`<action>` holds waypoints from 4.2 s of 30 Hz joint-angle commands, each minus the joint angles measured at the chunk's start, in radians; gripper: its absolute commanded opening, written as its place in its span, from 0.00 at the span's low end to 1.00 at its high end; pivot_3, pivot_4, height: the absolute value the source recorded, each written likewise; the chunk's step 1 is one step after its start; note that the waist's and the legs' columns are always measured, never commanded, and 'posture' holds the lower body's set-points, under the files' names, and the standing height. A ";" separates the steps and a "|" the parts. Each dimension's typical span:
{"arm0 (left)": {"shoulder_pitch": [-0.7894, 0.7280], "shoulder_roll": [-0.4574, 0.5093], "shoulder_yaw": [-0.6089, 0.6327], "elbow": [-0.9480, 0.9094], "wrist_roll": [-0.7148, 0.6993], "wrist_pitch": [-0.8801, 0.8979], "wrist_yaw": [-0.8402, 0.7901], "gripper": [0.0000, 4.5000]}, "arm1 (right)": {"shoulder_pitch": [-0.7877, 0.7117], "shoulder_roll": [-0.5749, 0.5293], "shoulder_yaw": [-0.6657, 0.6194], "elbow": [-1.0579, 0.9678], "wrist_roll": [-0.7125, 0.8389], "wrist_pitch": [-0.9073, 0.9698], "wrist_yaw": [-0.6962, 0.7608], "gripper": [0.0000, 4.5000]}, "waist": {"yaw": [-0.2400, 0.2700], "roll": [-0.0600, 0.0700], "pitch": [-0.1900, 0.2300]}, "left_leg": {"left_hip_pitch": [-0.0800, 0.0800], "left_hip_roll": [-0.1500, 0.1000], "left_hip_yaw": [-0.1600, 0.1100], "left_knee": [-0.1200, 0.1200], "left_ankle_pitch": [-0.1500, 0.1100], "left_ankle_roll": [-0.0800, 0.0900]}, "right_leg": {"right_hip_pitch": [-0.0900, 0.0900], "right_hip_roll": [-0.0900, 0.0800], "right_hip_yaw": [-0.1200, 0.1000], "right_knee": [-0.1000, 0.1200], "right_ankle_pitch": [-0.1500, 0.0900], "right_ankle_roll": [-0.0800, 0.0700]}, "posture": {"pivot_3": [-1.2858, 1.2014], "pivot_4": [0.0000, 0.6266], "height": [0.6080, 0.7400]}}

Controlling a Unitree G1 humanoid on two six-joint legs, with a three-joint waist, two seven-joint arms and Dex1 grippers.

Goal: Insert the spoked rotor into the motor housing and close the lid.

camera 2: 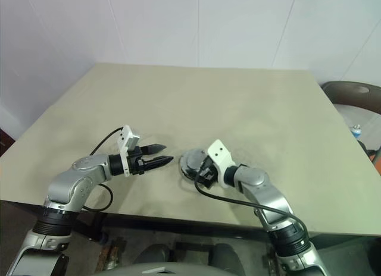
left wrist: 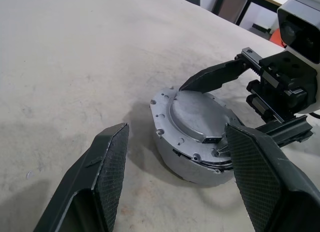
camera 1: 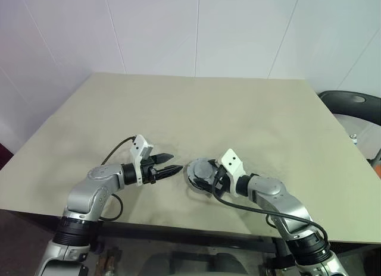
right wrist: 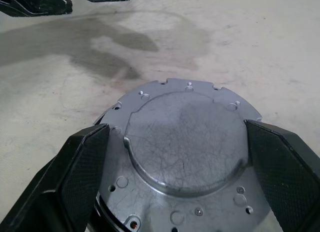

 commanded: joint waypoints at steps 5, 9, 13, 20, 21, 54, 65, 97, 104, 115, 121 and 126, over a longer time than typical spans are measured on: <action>-0.001 0.002 0.002 -0.032 -0.002 -0.012 0.004 0.72 | -0.011 0.013 0.006 0.010 -0.022 -0.034 -0.015 0.79 | 0.000 0.000 0.000 | 0.000 0.000 0.000 0.000 0.000 0.000 | 0.000 0.000 0.000 0.000 0.000 0.000 | 0.52 0.00 1.00; 0.007 0.003 0.002 -0.038 -0.002 -0.011 0.006 0.72 | -0.015 0.008 0.008 0.024 -0.038 -0.043 -0.018 0.71 | 0.000 0.000 0.000 | 0.000 0.000 0.000 0.000 0.000 0.000 | 0.000 0.000 0.000 0.000 0.000 0.000 | 0.52 0.00 1.00; 0.011 0.002 0.004 -0.043 -0.005 -0.008 0.009 0.72 | -0.023 0.008 0.001 0.038 -0.038 -0.040 -0.015 0.71 | 0.000 0.000 0.000 | 0.000 0.000 0.000 0.000 0.000 0.000 | 0.000 -0.001 0.000 0.000 0.000 0.000 | 0.52 0.00 1.00; 0.016 -0.001 0.000 -0.047 -0.005 -0.009 0.014 0.72 | -0.047 0.005 -0.032 0.058 0.028 0.035 0.028 0.71 | 0.000 0.000 0.000 | 0.002 0.000 0.000 0.000 0.000 0.000 | 0.002 0.000 0.000 0.000 0.000 0.000 | 0.52 0.00 1.00; 0.016 -0.001 -0.001 -0.048 -0.005 -0.010 0.015 0.72 | -0.048 0.012 -0.045 0.059 0.048 0.060 0.029 0.71 | 0.000 0.000 0.000 | 0.002 0.000 0.000 0.000 0.000 0.000 | 0.002 0.000 0.000 0.000 0.000 0.000 | 0.52 0.00 1.00; 0.018 0.003 0.006 -0.050 -0.011 -0.005 0.022 0.72 | -0.074 -0.032 -0.028 0.040 0.130 0.116 0.131 0.71 | -0.001 0.000 0.000 | 0.001 0.001 -0.001 0.000 0.000 0.000 | 0.001 -0.001 0.000 0.000 0.000 0.000 | 0.52 0.00 1.00; 0.021 0.001 0.006 -0.054 -0.013 -0.004 0.025 0.72 | -0.064 -0.010 -0.006 0.042 0.095 0.080 0.085 0.71 | -0.003 0.000 0.000 | 0.001 0.001 0.000 0.000 0.000 0.000 | 0.001 -0.001 0.000 -0.001 0.000 0.000 | 0.52 0.00 1.00; 0.033 0.002 0.010 -0.066 -0.017 0.000 0.032 0.72 | -0.073 0.017 -0.065 0.096 0.096 -0.004 0.084 0.71 | -0.002 0.000 0.000 | -0.001 0.001 0.000 0.000 0.000 0.000 | -0.002 -0.001 0.000 0.000 0.000 0.000 | 0.52 0.00 1.00; 0.031 0.001 0.010 -0.065 -0.018 -0.002 0.036 0.72 | -0.091 0.014 -0.070 0.119 0.093 -0.008 0.096 0.71 | -0.001 0.000 0.000 | -0.001 0.001 0.000 0.000 0.000 0.000 | -0.001 -0.001 0.000 0.000 0.000 0.000 | 0.52 0.00 1.00; 0.044 0.000 0.007 -0.079 -0.023 0.004 0.042 0.72 | -0.072 -0.027 -0.036 0.105 0.084 -0.020 0.157 0.71 | 0.001 0.000 0.000 | -0.001 0.000 0.000 0.000 0.000 0.000 | -0.001 -0.001 0.000 -0.001 0.000 0.000 | 0.52 0.00 1.00; 0.041 0.002 0.007 -0.080 -0.026 0.005 0.042 0.72 | -0.078 -0.030 -0.032 0.129 0.073 -0.040 0.157 0.71 | 0.000 0.000 0.000 | -0.001 0.000 0.000 0.000 0.000 0.000 | -0.001 -0.001 0.000 -0.001 0.000 -0.001 | 0.52 0.00 1.00; 0.047 0.004 0.008 -0.086 -0.028 0.009 0.043 0.72 | -0.074 -0.019 -0.034 0.132 0.061 -0.052 0.138 0.71 | 0.000 0.000 0.000 | -0.001 0.000 0.000 0.000 0.000 0.000 | -0.001 -0.001 0.000 -0.001 0.000 -0.001 | 0.52 0.00 1.00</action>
